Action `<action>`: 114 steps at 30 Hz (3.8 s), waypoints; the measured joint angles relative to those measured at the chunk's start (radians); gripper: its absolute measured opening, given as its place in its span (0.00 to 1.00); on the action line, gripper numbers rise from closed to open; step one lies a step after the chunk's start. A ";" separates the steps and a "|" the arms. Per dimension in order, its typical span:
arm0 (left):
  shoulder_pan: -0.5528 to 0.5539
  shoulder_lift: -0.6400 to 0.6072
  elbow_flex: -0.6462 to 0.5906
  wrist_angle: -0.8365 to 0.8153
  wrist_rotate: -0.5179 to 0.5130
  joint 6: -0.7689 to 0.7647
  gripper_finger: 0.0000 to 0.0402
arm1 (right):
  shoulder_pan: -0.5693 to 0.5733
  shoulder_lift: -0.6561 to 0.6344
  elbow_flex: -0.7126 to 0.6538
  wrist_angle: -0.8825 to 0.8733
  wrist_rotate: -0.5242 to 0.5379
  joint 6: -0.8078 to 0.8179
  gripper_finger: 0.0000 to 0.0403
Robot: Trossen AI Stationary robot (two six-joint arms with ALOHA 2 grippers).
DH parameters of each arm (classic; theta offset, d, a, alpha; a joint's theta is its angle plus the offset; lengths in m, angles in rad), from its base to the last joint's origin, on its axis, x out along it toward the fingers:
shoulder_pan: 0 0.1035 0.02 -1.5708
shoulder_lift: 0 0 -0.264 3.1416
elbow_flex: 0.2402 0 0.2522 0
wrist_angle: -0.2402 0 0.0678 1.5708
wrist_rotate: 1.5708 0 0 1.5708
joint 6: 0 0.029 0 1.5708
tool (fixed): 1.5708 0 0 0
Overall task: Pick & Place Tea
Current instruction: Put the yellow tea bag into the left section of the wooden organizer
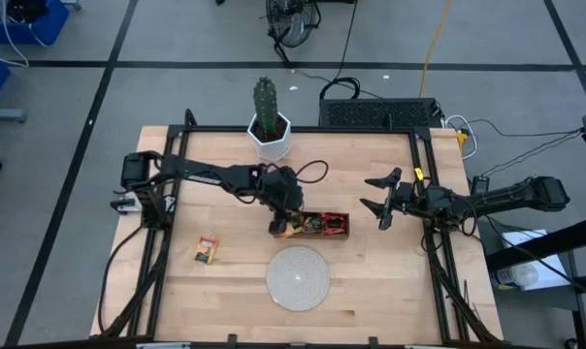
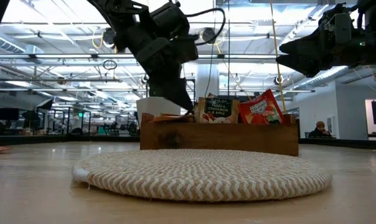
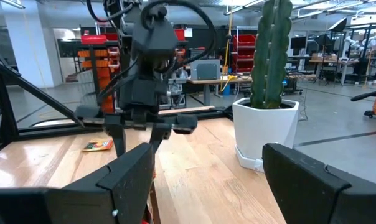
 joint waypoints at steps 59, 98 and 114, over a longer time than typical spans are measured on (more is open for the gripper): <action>-0.507 0.114 0.001 -0.169 -0.986 -0.309 0.39 | 0.000 0.004 0.000 0.000 0.000 0.000 0.69; -0.531 0.113 0.146 -0.291 -1.166 -0.638 0.01 | 0.000 0.004 0.000 0.000 0.000 0.000 0.69; -0.501 0.114 0.073 -0.152 -1.182 -1.147 0.00 | 0.000 0.004 0.000 0.000 0.000 0.000 0.69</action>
